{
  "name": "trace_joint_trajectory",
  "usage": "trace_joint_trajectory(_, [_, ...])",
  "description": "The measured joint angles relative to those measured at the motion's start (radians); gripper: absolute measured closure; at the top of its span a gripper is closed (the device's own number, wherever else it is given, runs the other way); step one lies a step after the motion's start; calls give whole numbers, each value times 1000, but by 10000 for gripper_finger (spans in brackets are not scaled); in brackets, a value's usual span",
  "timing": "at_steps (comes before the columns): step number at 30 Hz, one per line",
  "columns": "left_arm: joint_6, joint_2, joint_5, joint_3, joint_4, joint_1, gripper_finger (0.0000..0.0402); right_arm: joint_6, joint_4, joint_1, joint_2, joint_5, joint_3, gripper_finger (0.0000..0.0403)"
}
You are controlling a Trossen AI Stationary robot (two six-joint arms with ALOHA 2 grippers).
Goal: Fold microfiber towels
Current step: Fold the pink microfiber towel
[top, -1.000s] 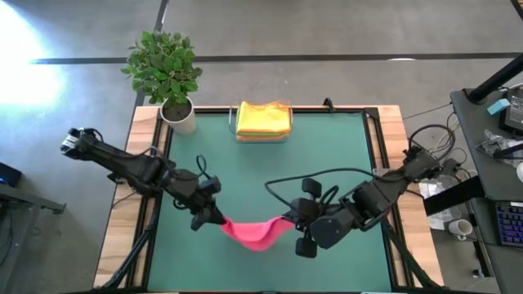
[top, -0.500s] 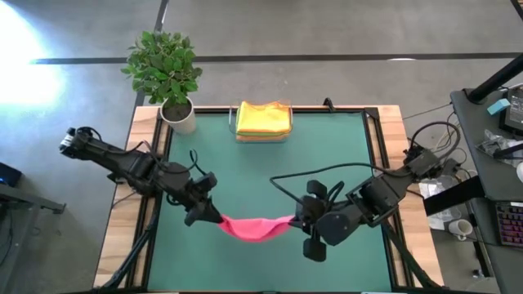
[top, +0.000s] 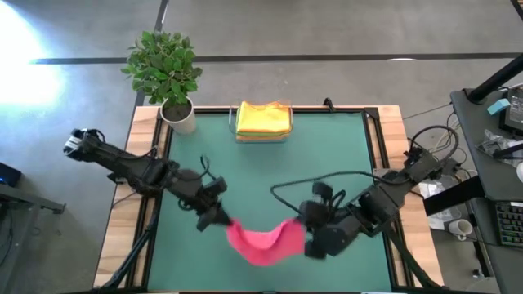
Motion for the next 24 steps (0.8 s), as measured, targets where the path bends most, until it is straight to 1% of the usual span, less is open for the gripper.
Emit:
trace_joint_trajectory(2, [120,3,-59,0,-72,64,401,15,-78,-45,0,75,-25,394])
trace_joint_trajectory(3, [186,7,-114,-4,-117,94,401,42,-106,-76,0,99,-46,394])
trace_joint_trajectory(5, [293,22,-234,-12,-209,152,401,94,-144,-136,-1,116,-112,394])
trace_joint_trajectory(6, [328,31,-274,-23,-239,174,401,107,-150,-161,-1,115,-150,394])
trace_joint_trajectory(10, [426,82,-293,-88,-250,252,401,131,-88,-215,1,102,-314,394])
trace_joint_trajectory(15, [431,171,-306,-157,-192,299,401,155,22,-258,1,106,-461,394])
trace_joint_trajectory(18, [455,216,-315,-159,-165,303,401,195,57,-270,1,107,-532,394])
trace_joint_trajectory(21, [496,240,-328,-156,-166,303,401,229,64,-277,1,139,-582,394])
trace_joint_trajectory(24, [538,246,-329,-156,-183,303,401,227,78,-279,0,120,-610,394])
